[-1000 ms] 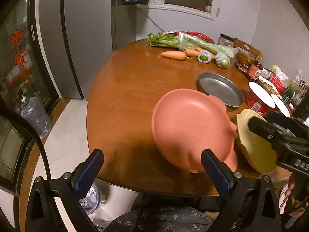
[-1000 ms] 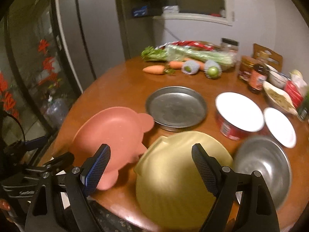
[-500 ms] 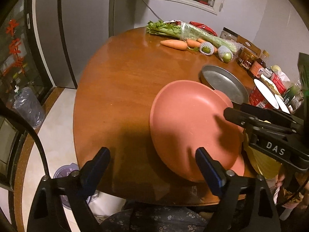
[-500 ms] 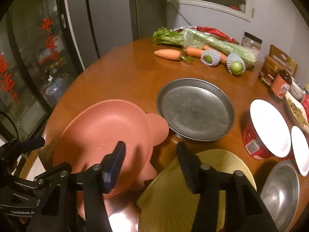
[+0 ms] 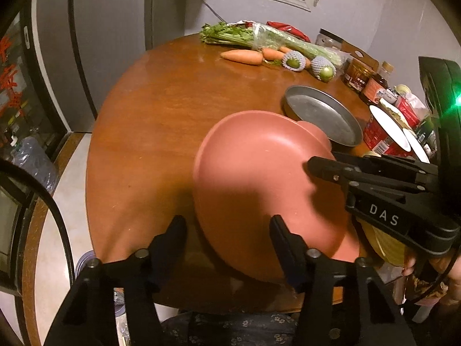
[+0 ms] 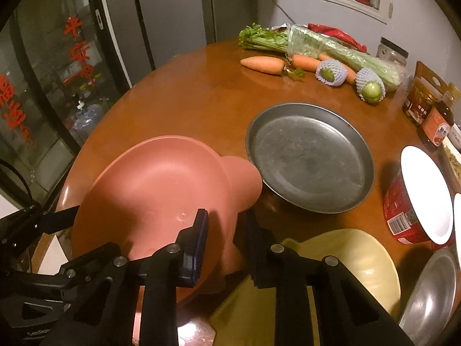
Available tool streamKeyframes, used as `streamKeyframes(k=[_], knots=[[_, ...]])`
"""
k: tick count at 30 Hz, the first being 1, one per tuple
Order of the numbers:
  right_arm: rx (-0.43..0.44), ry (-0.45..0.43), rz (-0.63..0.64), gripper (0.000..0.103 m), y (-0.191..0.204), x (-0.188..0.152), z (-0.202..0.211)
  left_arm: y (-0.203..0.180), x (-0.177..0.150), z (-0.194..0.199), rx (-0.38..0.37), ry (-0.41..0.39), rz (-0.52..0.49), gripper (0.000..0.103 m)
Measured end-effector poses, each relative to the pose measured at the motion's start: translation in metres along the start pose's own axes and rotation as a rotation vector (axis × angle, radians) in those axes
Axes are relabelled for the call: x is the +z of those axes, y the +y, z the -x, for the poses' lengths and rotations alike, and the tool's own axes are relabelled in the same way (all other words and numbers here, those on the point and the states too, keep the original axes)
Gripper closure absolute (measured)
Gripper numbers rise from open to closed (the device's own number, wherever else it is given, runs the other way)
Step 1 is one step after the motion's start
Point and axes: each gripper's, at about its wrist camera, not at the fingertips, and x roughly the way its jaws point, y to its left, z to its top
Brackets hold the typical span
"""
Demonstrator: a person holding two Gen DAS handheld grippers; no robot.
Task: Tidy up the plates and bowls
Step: 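Move the left tool to the pink bear-shaped bowl rim and grasp it, then slide the pink bowl away from the shell plate with the left tool, release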
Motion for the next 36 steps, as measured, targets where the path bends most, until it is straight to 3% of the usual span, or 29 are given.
streamKeyframes(k=[2,7,21,36], knots=[[0.01,-0.002,-0.003,0.079,0.001,0.0,0.001,-0.001,0.002,-0.001,-0.014,0.003,-0.005,0.058],[0.017,-0.011,-0.012,0.079,0.004,0.004,0.004,0.01,0.011,-0.001,-0.02,0.001,0.008,0.067],[0.066,0.014,-0.066,0.078,0.028,0.008,-0.011,0.047,0.066,-0.025,0.048,-0.015,0.025,0.067],[0.066,-0.011,-0.09,0.076,0.026,0.007,-0.008,0.051,0.08,-0.048,0.044,0.003,0.019,0.067]])
